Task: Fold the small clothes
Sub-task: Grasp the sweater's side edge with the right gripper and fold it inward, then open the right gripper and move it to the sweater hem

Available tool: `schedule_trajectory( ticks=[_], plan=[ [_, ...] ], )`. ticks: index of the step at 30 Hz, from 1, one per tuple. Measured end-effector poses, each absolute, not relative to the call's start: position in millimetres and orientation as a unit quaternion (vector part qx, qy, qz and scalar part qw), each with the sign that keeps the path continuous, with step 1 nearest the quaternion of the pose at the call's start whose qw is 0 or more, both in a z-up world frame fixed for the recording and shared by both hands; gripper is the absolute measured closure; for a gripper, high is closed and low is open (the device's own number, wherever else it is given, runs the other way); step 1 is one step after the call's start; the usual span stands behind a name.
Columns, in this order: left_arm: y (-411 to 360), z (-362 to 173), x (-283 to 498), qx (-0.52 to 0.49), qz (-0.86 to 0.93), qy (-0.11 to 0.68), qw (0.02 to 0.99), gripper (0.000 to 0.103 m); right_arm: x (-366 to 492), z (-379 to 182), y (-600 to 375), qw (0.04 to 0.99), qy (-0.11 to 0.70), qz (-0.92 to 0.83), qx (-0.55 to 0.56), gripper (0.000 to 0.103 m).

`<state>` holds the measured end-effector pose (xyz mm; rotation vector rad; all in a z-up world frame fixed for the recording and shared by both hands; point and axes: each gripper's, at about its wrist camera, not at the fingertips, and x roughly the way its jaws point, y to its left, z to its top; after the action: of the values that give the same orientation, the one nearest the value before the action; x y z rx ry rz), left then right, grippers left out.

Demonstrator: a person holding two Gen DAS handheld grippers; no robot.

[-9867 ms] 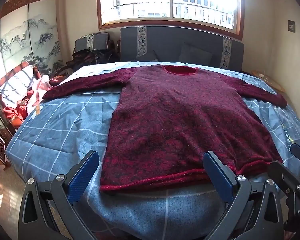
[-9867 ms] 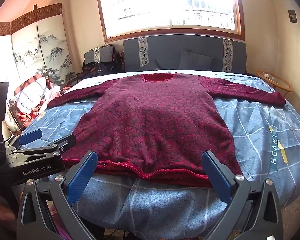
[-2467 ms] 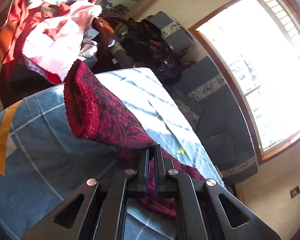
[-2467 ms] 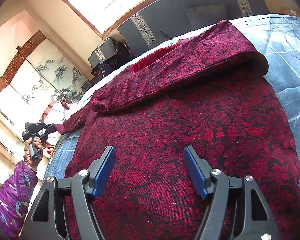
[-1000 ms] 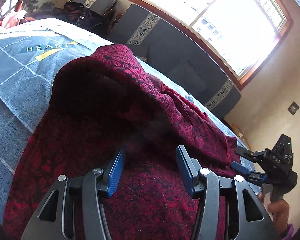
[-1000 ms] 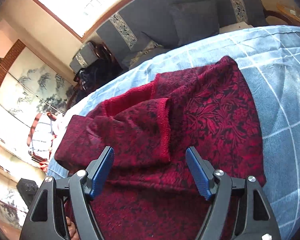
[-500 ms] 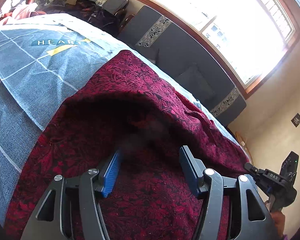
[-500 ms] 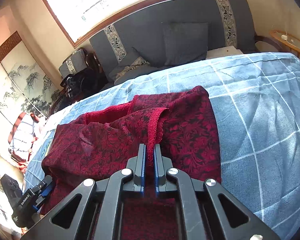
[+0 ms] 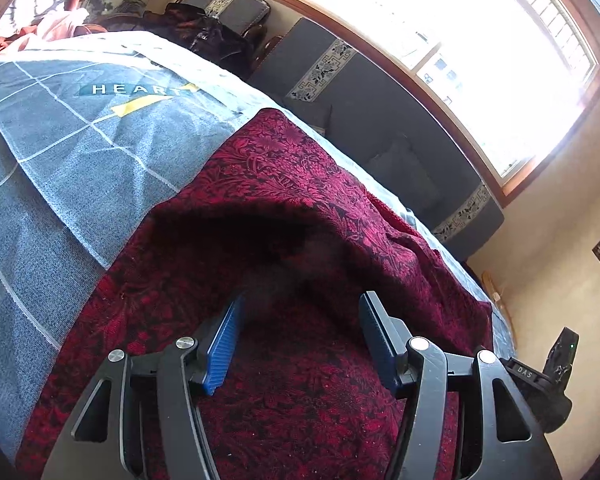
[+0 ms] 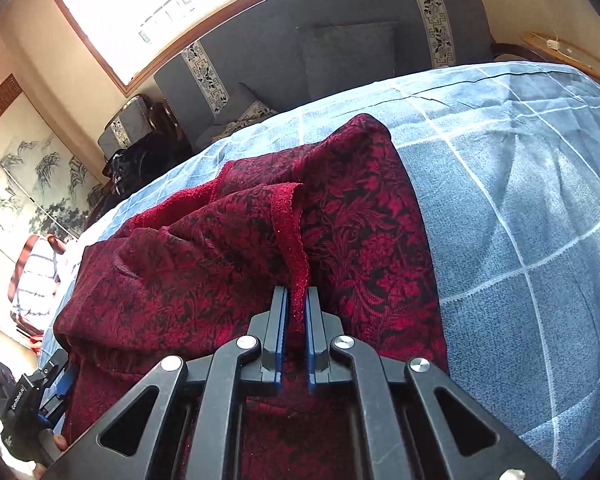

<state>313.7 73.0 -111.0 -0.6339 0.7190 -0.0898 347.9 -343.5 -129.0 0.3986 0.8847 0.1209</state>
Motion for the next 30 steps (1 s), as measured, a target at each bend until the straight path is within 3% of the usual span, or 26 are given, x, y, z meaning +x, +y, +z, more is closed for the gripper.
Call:
schedule_trajectory(
  ticks=[8, 10, 14, 16, 18, 21, 30],
  plan=[
    [70.8, -111.5, 317.0, -0.299, -0.047, 0.349, 0.887, 0.037, 348.0, -136.8, -360.2, 0.872, 0.421, 0.076, 0.239, 0.096],
    [72.3, -112.1, 316.7, -0.304, -0.053, 0.348, 0.885, 0.035, 335.9, -131.9, -370.9, 0.863, 0.421, 0.07, 0.272, 0.083],
    [68.5, -110.2, 317.6, -0.291, -0.061, 0.355, 0.886, 0.032, 256.4, -109.4, -389.1, 0.869, 0.342, 0.08, 0.35, 0.071],
    [62.7, -102.8, 313.9, -0.26, -0.073, 0.386, 0.882, 0.032, 210.3, -107.7, -387.3, 0.863, 0.334, 0.111, 0.362, 0.056],
    [67.3, -92.7, 295.5, -0.269, -0.099, 0.396, 0.872, 0.032, 164.0, -109.4, -381.1, 0.864, 0.345, 0.132, 0.343, 0.05],
    [86.7, -75.8, 253.7, -0.294, -0.131, 0.388, 0.864, 0.032, 100.8, -114.1, -374.6, 0.872, 0.362, 0.14, 0.297, 0.049],
    [135.6, -81.2, 139.0, -0.202, -0.136, 0.459, 0.854, 0.029, 19.8, -123.0, -380.8, 0.879, 0.377, 0.129, 0.261, 0.043]
  ],
)
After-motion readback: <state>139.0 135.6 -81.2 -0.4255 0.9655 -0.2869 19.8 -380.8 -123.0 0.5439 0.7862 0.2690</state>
